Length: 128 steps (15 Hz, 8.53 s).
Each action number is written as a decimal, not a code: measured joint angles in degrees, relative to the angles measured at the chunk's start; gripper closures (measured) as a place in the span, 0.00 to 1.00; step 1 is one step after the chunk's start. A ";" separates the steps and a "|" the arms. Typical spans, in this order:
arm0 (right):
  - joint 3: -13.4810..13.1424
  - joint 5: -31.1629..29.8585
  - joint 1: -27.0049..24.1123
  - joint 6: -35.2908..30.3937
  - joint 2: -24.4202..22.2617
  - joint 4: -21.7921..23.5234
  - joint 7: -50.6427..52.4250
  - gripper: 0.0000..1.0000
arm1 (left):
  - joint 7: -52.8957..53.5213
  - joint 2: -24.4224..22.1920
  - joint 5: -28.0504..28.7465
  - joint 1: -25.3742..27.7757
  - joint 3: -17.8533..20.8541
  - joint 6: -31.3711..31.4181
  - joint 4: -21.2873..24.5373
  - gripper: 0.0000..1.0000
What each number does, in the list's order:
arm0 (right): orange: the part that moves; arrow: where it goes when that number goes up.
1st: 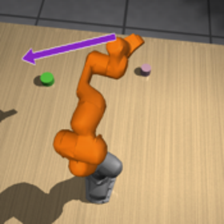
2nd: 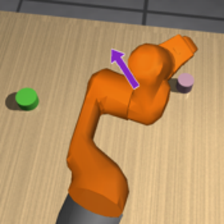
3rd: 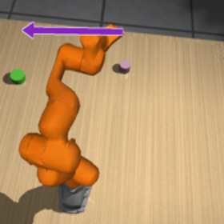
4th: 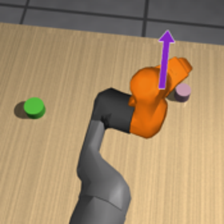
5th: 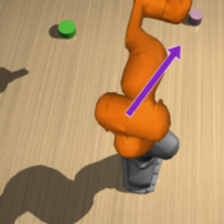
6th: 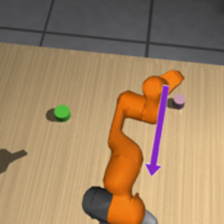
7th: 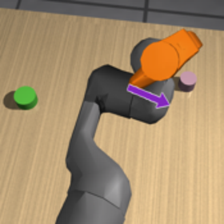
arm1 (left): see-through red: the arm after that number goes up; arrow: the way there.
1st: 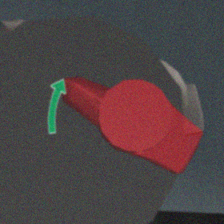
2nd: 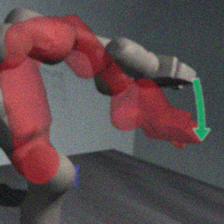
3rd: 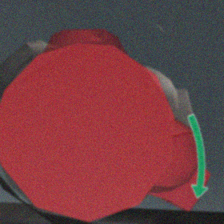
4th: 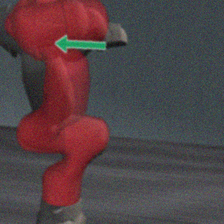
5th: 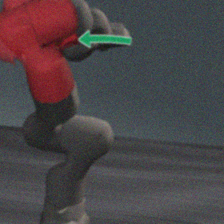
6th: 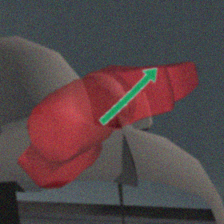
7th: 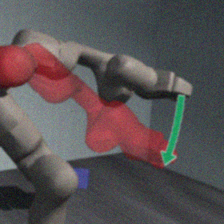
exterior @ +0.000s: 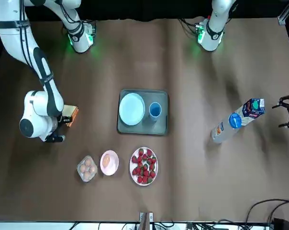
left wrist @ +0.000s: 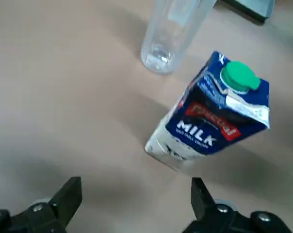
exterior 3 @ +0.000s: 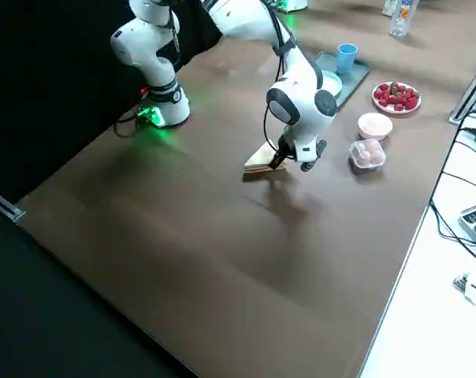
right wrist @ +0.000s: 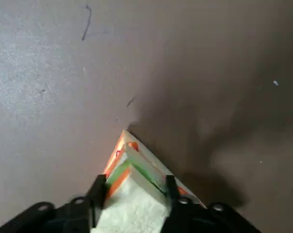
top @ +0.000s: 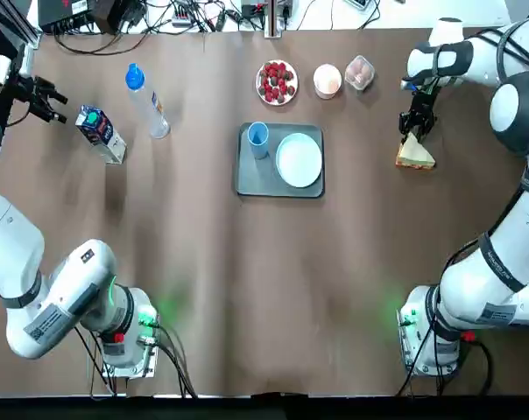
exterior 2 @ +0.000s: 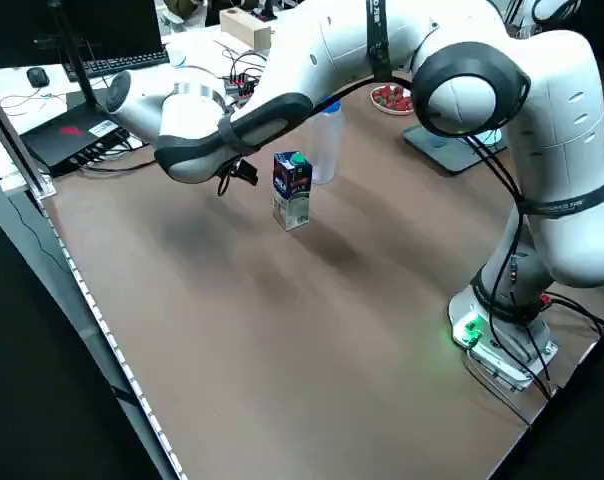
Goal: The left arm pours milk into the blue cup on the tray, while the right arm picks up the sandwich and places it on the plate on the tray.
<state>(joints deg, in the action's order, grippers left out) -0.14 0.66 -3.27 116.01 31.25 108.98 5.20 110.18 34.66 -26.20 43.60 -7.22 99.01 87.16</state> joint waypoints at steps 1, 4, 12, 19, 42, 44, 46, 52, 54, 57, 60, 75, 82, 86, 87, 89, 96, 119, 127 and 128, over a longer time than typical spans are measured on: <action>-0.01 -0.07 -0.01 -0.02 0.00 -0.01 0.00 0.56 | 2.69 0.01 -1.02 0.00 -0.11 0.00 -0.07 0.00; -0.04 -0.25 -0.10 -0.25 -0.01 -0.18 0.01 0.78 | 10.11 0.15 -5.17 0.05 -0.15 -0.08 -0.11 0.00; 0.98 -0.66 3.86 -16.05 -0.66 -11.24 -0.10 0.81 | 23.69 6.10 -9.13 0.74 -0.11 -4.63 0.08 0.00; 1.66 6.07 19.90 -18.79 -2.75 -16.10 -18.35 0.81 | 25.38 12.11 -9.13 3.29 0.06 -8.88 -0.05 0.00; 1.43 12.71 38.38 6.31 6.04 -16.13 -38.85 0.57 | 28.63 14.53 -11.63 3.00 -0.63 -9.13 1.13 0.00; 1.27 12.71 38.37 6.35 6.04 -16.32 -38.84 0.51 | 28.76 14.67 -12.87 2.99 -0.65 -9.13 1.23 0.00; 0.85 12.71 38.26 6.35 6.03 -16.61 -38.83 0.51 | 28.80 14.68 -14.54 2.96 -0.70 -9.13 1.35 0.00; -0.30 12.67 33.98 2.70 3.21 -19.30 -35.47 0.52 | 28.81 14.68 -15.65 2.58 -3.92 -9.55 2.99 0.00; -0.44 12.63 30.81 -1.48 1.00 -20.45 -31.27 0.52 | 29.01 14.68 -15.65 2.45 -3.98 -10.15 4.17 0.00; -0.64 10.50 25.37 -8.28 -2.84 -21.50 -22.63 0.51 | 29.33 14.68 -15.65 2.47 -4.19 -10.59 5.13 0.00; -0.80 8.37 19.07 -14.78 -7.63 -21.85 -11.83 0.51 | 29.34 14.68 -15.65 2.47 -4.88 -10.80 5.89 0.01; -0.51 3.25 5.47 -29.37 -30.16 -22.09 -0.79 0.00 | 20.84 1.19 -12.17 2.45 -7.62 -15.57 2.28 0.41; -0.56 2.67 4.58 -27.10 -31.00 -21.95 -0.80 0.00 | 5.60 -17.18 -7.58 -1.68 -10.37 -19.49 1.56 0.43; -0.53 2.67 4.39 -26.89 -31.00 -21.58 -0.80 0.00 | -10.13 -26.72 -4.35 -10.90 -10.76 -19.49 2.61 0.44; -0.52 2.67 4.38 -26.85 -31.00 -21.47 -0.80 0.00 | -14.34 -28.40 -3.23 -13.45 -10.80 -19.16 3.34 0.44; -0.52 2.67 4.36 -26.83 -31.00 -21.35 -0.80 0.00 | -21.30 -30.62 0.39 -19.09 -10.84 -16.49 5.19 0.44; -0.48 1.10 4.33 -26.60 -31.00 -21.28 -0.80 0.00 | -38.97 -32.73 9.96 -38.18 -11.04 3.36 19.03 0.45; -0.19 -0.77 4.29 -25.88 -31.00 -20.97 -0.80 0.00 | -72.50 -14.88 44.43 -63.70 -11.11 14.96 18.97 0.47; -0.14 -0.77 4.24 -25.95 -31.00 -20.90 -2.23 0.00 | -74.41 -12.93 45.26 -65.77 -11.11 14.82 15.81 0.47; -0.06 -0.76 4.25 -25.95 -31.00 -20.90 -2.23 0.00 | -74.42 -12.77 45.26 -65.94 -11.09 14.82 15.74 0.47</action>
<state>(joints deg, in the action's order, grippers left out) -0.20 -0.11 0.98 90.06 0.25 88.08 2.97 35.76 21.90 19.06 -22.33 -18.31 113.82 102.91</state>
